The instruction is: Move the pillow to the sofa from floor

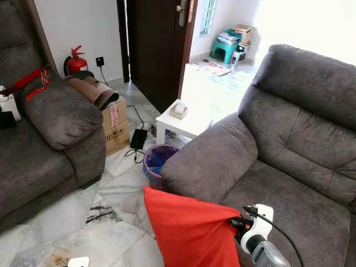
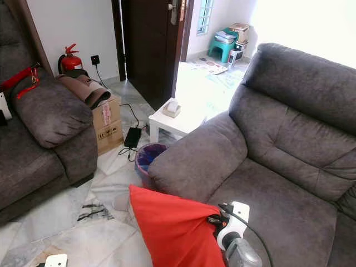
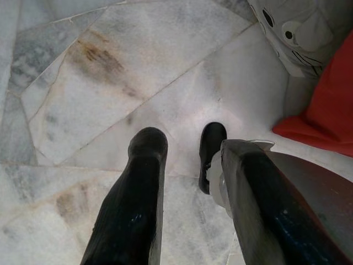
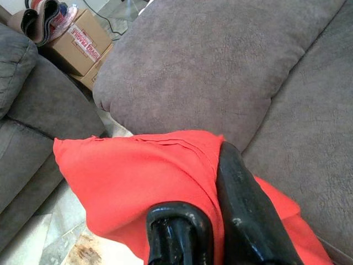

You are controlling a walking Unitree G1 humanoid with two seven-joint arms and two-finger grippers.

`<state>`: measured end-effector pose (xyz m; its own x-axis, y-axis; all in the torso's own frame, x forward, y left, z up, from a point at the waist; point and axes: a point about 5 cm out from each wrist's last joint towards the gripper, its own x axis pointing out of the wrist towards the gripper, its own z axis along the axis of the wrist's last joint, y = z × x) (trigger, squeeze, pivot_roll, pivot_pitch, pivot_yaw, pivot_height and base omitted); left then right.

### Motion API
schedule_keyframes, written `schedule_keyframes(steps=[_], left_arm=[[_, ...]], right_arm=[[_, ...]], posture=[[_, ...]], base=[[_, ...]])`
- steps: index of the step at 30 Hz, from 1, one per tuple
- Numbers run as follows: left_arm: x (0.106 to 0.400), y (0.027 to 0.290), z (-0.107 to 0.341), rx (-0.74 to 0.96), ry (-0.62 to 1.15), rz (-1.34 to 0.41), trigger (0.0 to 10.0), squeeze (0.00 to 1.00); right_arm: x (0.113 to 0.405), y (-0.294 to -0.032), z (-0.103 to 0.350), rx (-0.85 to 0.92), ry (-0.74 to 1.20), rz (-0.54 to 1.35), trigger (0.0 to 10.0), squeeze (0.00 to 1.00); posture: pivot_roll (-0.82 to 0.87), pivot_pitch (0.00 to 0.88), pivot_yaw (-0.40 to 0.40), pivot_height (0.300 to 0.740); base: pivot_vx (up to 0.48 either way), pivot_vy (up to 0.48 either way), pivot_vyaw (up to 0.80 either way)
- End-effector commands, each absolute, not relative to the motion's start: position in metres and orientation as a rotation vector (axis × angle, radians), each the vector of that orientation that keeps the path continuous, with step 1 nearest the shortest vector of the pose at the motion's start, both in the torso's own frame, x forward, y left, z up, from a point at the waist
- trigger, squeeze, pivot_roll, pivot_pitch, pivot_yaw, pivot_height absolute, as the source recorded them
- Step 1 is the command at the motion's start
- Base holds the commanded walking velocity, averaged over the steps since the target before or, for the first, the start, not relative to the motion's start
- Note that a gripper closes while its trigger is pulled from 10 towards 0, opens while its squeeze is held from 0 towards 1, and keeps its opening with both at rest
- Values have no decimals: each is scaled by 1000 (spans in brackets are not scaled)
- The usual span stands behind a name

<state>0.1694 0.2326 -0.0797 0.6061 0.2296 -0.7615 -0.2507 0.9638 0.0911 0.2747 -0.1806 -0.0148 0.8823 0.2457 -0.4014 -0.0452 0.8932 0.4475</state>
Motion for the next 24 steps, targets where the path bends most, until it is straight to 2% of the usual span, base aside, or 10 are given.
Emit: schedule_keyframes(steps=[1, 24], left_arm=[[167, 230, -81, -27, 885, 270, 10000, 0], [167, 231, -81, -26, 883, 267, 10000, 0]], right_arm=[[293, -186, 5, 425, 365, 166, 10000, 0], [292, -186, 4, 426, 371, 162, 10000, 0]], posture=[[159, 0, -136, 740], [160, 0, -133, 740]], base=[[0, 0, 0], [0, 0, 0]])
